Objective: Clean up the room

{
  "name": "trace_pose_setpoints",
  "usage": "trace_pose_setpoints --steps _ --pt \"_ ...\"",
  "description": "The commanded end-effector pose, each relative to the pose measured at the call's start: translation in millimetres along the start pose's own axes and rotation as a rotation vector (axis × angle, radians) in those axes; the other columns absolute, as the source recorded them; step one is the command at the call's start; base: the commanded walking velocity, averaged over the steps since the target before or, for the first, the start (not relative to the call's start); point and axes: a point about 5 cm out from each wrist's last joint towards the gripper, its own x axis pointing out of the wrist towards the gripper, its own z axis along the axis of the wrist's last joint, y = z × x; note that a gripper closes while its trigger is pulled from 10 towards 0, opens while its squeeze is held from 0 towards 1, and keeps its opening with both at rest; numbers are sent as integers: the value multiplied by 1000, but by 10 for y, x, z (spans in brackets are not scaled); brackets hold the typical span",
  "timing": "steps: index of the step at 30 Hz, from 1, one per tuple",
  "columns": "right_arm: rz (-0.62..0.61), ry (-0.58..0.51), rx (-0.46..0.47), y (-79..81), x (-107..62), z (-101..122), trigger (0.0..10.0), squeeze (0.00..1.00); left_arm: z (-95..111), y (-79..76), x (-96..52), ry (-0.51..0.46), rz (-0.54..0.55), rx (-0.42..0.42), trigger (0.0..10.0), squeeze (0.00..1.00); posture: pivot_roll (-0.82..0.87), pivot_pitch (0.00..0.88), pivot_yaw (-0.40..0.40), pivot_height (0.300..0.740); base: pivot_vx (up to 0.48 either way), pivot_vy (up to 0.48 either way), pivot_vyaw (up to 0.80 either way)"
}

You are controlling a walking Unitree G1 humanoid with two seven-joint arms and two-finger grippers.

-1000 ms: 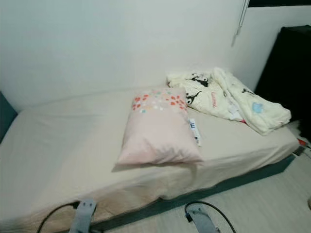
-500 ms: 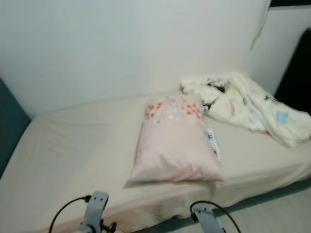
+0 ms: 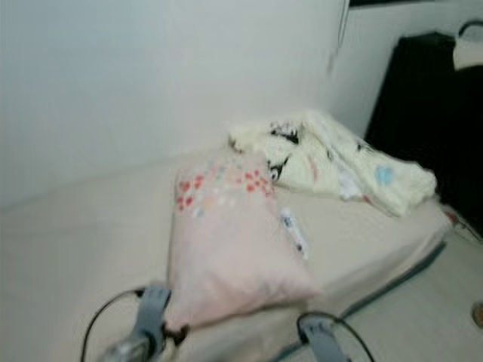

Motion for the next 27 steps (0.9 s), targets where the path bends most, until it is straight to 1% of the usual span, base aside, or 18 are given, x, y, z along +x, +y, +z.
trace_pose_setpoints --steps 1,2,4,5,6,7,9,10,11,12,14,15,17,20,22,24,26,27 --pt "22 5 6 99 -1 -27 10000 0 -22 63 -14 5 14 -54 10000 0 -37 0 10 740 0 0 0" --pt "20 2 7 99 0 -19 10000 0 121 40 19 -48 -9 -126 10000 0 -37 0 10 740 0 0 0" --pt "19 2 6 99 0 -18 10000 0 276 16 50 -100 -35 -184 10000 0 -37 0 10 740 0 0 0" --pt "19 2 6 99 0 -18 10000 0 276 16 50 -100 -35 -184 10000 0 -37 0 10 740 0 0 0" --pt "19 3 5 100 0 -21 10000 0 484 1 81 -168 -56 -256 10000 0 -40 0 9 740 0 0 0" --pt "19 3 5 100 0 -21 10000 0 484 1 81 -168 -56 -256 10000 0 -40 0 9 740 0 0 0" --pt "19 4 5 103 -1 -23 10000 0 608 0 93 -209 -66 -298 10000 0 -42 0 11 740 0 0 0" --pt "19 5 6 105 -1 -24 10000 0 712 -4 102 -243 -76 -352 10000 0 -45 0 14 740 0 0 0" --pt "19 6 11 109 -1 -30 10000 0 913 -19 112 -304 -97 -424 10000 0 -47 0 16 740 0 0 0" --pt "19 6 11 109 -1 -30 10000 0 913 -19 112 -304 -97 -424 10000 0 -47 0 16 740 0 0 0" --pt "19 8 14 119 -2 -43 10000 0 1140 -47 115 -369 -123 -488 10000 0 -51 0 22 740 0 0 0" --pt "19 8 14 119 -2 -43 10000 0 1140 -47 115 -369 -123 -488 10000 0 -51 0 22 740 0 0 0" --pt "19 13 22 129 -3 -56 10000 0 1324 -88 113 -407 -124 -456 10000 0 -54 0 25 740 0 0 0" --pt "27 12 79 174 -6 -87 10000 0 1600 -190 104 -445 -118 -354 10000 0 -67 0 45 740 0 0 -490" --pt "28 7 109 194 -8 -103 10000 0 1739 -231 94 -458 -107 -311 10000 0 -78 12 61 740 0 0 -731" --pt "28 6 114 200 -9 -110 10000 0 1781 -238 90 -461 -101 -299 10000 0 -78 12 61 740 0 0 -731" --pt "31 4 127 231 -14 -138 10000 0 1847 -231 82 -463 -80 -265 10000 0 -101 55 79 740 0 0 -731" --pt "31 4 127 231 -14 -138 10000 0 1847 -231 82 -463 -80 -265 10000 0 -101 55 79 740 0 0 -731"
